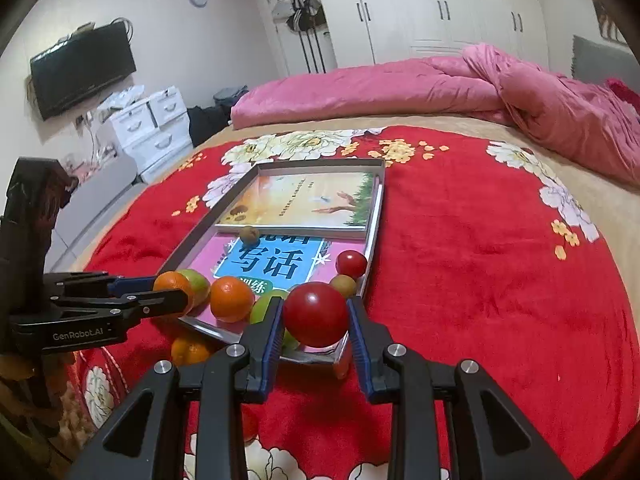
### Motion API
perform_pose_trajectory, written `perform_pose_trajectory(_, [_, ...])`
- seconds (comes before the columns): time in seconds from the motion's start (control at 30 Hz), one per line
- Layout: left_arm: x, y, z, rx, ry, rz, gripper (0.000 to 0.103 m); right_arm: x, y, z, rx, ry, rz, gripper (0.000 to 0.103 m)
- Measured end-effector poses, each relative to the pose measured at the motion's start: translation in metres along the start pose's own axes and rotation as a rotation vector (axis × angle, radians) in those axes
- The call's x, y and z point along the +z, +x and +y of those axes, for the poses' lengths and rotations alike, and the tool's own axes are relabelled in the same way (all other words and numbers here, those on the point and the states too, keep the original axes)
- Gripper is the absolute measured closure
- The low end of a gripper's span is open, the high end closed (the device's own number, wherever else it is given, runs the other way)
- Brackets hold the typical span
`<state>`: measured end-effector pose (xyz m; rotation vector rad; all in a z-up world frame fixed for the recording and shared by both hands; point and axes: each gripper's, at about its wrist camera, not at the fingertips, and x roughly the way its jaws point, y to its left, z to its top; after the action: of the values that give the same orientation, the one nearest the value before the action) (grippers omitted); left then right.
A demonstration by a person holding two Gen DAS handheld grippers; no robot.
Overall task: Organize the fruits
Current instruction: 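Carry orange with left tool while right tool carries cherry tomato over the tray, then open left tool to drop orange in tray while right tool releases tomato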
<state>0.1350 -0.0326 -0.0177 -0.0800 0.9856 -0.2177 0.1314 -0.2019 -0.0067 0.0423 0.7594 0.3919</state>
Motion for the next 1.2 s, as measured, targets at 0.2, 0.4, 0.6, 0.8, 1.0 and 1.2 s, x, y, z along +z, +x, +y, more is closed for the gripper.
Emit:
perform_pose_trajectory(0.2, [0.000, 0.005, -0.002, 0.005, 0.010, 0.000, 0.065, 0.001, 0.014, 0.006, -0.019, -0.052, 0.023, 0.071])
perform_pose_trajectory(0.4, [0.000, 0.012, -0.005, 0.002, 0.015, 0.012, 0.065, -0.003, 0.025, 0.004, -0.026, -0.048, 0.059, 0.071])
perform_pose_trajectory(0.6, [0.000, 0.013, -0.004, -0.004, 0.008, 0.014, 0.065, -0.009, 0.034, 0.009, -0.023, -0.071, 0.105, 0.071])
perform_pose_trajectory(0.8, [0.000, 0.014, -0.004, -0.006, 0.007, 0.017, 0.065, -0.011, 0.036, 0.010, -0.019, -0.077, 0.112, 0.071])
perform_pose_trajectory(1.0, [0.000, 0.014, -0.004, -0.008, 0.006, 0.018, 0.065, -0.010, 0.037, 0.007, 0.006, -0.044, 0.117, 0.070])
perform_pose_trajectory(1.2, [0.000, 0.014, -0.004, -0.007, 0.005, 0.018, 0.065, -0.010, 0.035, 0.008, 0.013, -0.034, 0.112, 0.065])
